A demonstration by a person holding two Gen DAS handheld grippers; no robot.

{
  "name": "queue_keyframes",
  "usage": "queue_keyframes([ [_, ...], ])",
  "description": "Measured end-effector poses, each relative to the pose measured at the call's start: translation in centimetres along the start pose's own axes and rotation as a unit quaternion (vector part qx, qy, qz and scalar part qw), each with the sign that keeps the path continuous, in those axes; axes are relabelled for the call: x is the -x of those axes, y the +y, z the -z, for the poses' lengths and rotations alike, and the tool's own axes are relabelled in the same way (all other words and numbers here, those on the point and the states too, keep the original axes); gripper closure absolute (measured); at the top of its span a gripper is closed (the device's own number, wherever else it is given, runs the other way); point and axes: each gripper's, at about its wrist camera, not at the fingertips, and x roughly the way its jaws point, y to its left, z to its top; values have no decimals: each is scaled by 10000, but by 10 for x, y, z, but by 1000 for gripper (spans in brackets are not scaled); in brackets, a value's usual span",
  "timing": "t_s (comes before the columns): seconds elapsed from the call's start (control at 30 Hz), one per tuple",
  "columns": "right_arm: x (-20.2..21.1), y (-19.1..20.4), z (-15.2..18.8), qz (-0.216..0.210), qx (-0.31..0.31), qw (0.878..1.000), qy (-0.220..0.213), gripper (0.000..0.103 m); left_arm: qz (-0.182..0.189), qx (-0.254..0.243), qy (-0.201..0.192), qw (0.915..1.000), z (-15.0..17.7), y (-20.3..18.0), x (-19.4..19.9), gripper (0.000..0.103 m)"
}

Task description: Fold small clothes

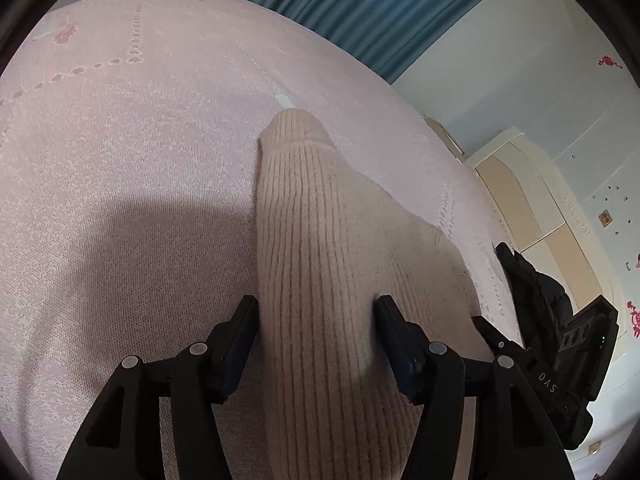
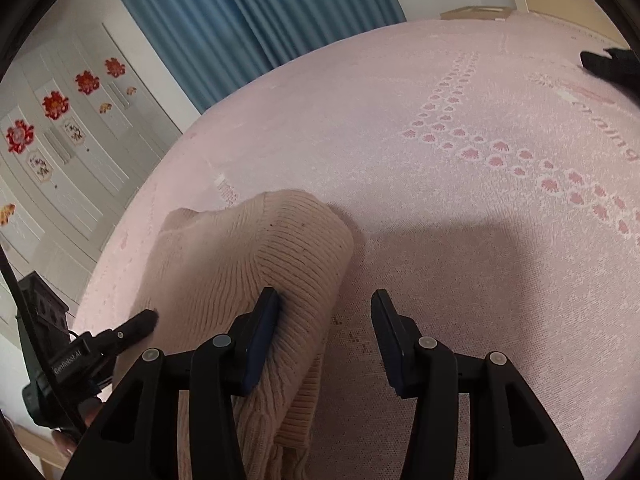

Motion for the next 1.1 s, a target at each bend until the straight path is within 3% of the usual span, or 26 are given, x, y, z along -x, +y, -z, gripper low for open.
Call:
queue_keyframes([
  [0.87, 1, 6, -2, -21, 69, 10000, 22, 56, -143, -161, -58, 9998, -1, -4, -1, 42],
  [1.1, 2, 5, -1, -29, 104, 9999, 35, 56, 81, 44, 193, 9998, -10, 4, -6, 42],
])
